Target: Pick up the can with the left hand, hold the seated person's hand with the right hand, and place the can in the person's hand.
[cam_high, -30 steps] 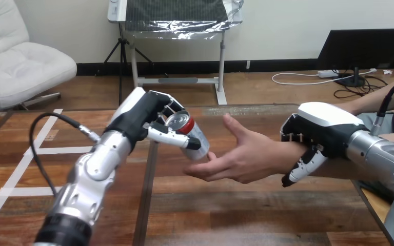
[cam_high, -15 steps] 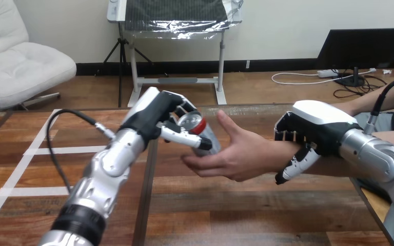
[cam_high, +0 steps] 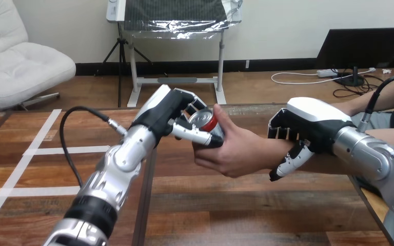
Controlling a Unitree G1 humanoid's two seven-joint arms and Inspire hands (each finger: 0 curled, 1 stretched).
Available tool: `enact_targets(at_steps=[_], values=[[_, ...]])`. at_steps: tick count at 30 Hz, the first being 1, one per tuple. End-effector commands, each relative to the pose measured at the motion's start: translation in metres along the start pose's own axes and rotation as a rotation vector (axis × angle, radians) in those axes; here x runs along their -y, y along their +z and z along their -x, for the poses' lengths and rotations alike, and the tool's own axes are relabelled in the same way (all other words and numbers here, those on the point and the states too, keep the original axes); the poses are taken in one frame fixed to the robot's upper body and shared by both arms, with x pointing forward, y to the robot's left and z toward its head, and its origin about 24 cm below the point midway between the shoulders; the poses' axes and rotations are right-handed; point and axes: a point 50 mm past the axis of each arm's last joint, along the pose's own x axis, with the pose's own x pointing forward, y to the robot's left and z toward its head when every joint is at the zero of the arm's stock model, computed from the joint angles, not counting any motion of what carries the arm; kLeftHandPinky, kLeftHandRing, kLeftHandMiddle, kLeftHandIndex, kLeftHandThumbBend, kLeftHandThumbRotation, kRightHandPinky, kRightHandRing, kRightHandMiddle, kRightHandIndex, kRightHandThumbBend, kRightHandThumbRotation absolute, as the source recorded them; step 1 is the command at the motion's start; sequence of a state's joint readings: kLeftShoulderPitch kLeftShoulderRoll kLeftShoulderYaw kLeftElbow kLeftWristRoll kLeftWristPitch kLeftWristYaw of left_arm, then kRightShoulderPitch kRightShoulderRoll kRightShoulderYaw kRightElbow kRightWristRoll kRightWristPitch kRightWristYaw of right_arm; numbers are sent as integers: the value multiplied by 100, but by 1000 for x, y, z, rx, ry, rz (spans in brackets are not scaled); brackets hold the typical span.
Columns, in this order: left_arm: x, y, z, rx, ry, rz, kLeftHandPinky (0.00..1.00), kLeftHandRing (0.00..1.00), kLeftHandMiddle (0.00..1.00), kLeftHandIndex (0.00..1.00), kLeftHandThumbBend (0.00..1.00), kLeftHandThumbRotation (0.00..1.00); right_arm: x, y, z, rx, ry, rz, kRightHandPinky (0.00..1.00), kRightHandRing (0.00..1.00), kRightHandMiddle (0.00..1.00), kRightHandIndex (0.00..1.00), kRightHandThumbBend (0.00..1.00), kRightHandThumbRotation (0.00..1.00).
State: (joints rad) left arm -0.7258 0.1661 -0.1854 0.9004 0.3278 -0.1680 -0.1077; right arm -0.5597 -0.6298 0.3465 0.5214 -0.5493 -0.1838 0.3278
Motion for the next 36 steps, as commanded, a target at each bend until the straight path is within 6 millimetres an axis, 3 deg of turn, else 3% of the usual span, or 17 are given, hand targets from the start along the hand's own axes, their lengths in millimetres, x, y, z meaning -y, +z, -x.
enact_targets(at_steps=[1,36], values=[[-19,64,-22,181,58,-58,20,28,35,44,72,0,26,26,-8,91,-85,-17,37,42,47,47,83,17],[11,85,-31,225,-21,-77,17,24,31,43,74,0,25,26,-5,95,-101,-32,38,43,47,47,81,18]])
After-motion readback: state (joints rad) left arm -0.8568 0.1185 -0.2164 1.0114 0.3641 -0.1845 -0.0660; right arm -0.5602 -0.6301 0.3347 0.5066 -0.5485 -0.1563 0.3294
